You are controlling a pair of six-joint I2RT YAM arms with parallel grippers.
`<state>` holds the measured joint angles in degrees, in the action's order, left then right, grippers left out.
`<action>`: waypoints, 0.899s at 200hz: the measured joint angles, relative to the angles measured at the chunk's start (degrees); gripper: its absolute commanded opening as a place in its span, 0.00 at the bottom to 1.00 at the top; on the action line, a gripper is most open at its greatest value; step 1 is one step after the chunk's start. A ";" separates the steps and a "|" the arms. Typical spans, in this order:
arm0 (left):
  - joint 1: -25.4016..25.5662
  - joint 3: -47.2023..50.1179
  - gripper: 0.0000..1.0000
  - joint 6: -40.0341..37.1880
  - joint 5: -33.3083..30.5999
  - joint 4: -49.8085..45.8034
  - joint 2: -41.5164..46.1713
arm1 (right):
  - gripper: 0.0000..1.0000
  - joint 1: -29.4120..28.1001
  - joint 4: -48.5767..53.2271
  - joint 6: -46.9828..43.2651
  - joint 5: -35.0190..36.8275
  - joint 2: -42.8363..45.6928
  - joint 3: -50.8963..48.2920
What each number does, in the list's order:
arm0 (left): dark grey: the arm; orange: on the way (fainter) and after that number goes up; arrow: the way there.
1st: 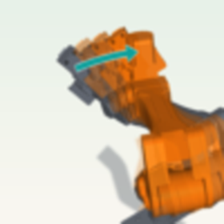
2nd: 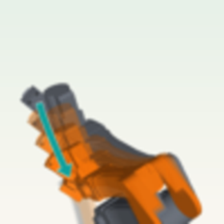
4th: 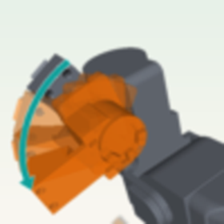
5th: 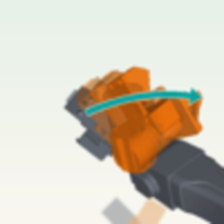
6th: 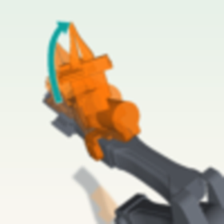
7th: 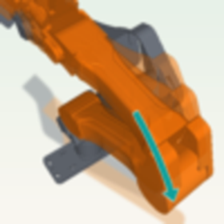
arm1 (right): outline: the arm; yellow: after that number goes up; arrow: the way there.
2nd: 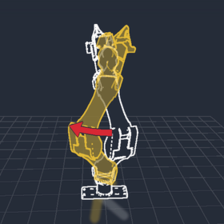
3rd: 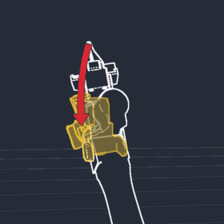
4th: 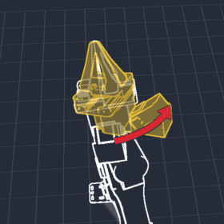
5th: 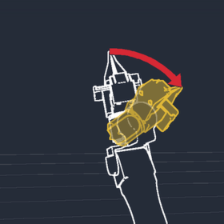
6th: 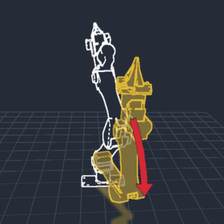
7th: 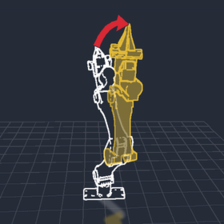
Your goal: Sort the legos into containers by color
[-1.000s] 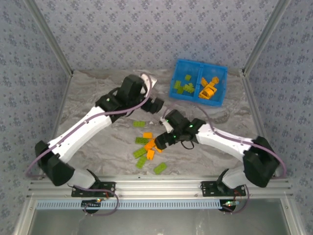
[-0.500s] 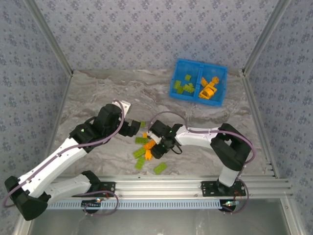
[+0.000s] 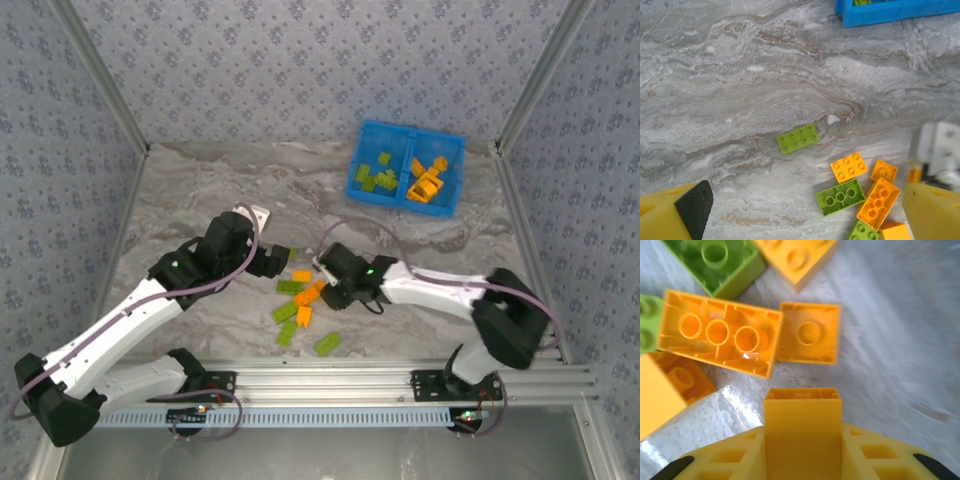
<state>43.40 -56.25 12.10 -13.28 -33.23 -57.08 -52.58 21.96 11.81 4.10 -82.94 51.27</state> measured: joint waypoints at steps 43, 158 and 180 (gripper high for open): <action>-0.02 2.54 0.99 0.00 3.48 3.21 3.96 | 0.41 14.75 -7.23 4.52 3.82 16.98 -2.93; 0.00 4.50 0.99 1.92 9.35 2.43 10.97 | 0.39 45.18 -7.82 10.38 13.20 -25.90 38.38; 0.00 3.91 0.99 3.02 5.60 -2.16 11.19 | 0.42 46.97 -3.28 11.21 13.16 -35.17 50.38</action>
<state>43.40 -52.34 15.11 -7.68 -35.40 -45.89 -5.61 18.68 23.03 17.26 -118.10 101.65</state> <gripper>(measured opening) 0.994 0.401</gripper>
